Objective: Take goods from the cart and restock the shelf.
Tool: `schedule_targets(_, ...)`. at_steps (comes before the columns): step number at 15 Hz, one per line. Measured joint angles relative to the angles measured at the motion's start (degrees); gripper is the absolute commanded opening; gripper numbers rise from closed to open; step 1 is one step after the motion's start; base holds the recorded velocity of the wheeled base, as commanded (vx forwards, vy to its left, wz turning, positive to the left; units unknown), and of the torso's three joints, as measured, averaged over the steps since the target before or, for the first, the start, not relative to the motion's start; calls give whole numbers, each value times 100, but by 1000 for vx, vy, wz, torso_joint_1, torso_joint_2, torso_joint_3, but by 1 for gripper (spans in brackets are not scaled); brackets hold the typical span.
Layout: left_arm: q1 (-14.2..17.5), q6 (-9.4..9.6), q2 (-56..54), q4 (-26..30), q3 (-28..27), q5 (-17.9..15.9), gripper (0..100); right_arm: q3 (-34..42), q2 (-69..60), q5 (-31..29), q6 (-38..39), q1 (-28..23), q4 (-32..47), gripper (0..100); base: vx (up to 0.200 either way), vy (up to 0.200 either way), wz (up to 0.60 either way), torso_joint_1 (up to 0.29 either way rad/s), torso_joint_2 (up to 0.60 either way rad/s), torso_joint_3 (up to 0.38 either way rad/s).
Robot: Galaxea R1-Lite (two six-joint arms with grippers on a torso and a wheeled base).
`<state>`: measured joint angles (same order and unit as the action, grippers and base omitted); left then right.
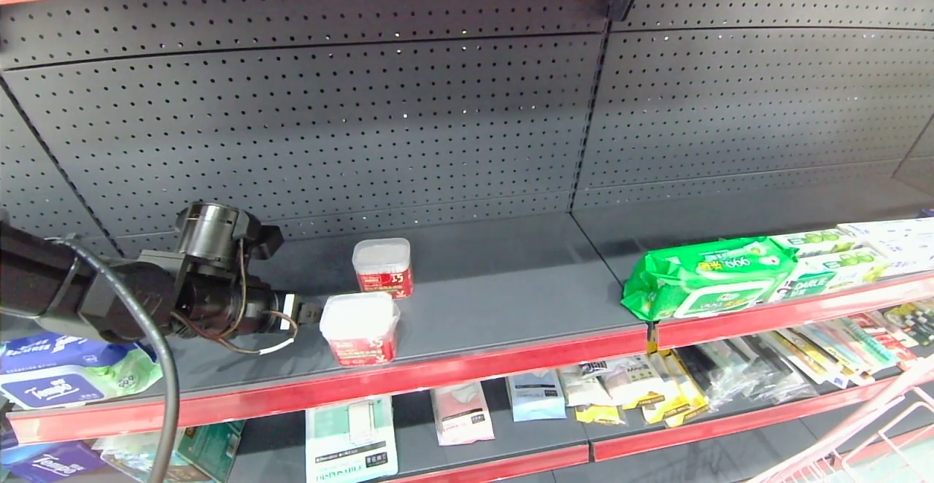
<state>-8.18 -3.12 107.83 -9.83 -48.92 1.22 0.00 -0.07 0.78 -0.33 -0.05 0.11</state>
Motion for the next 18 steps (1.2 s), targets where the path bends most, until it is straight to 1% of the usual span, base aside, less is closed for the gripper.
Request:
schedule_targets(5,-74,0,99,15,-55,-90,100,0,0,0,0,2,-1,100,0,0,0,0,0,0)
schedule_targets(11,-182,-2,162,20,-83,-111,100,0,0,-2,1,0,0,100,0,0,0,0,0,0)
schedule_targets(18,-218,-2,185,17,-124,-149,100,0,0,-2,1,2,0,100,0,0,0,0,0,0)
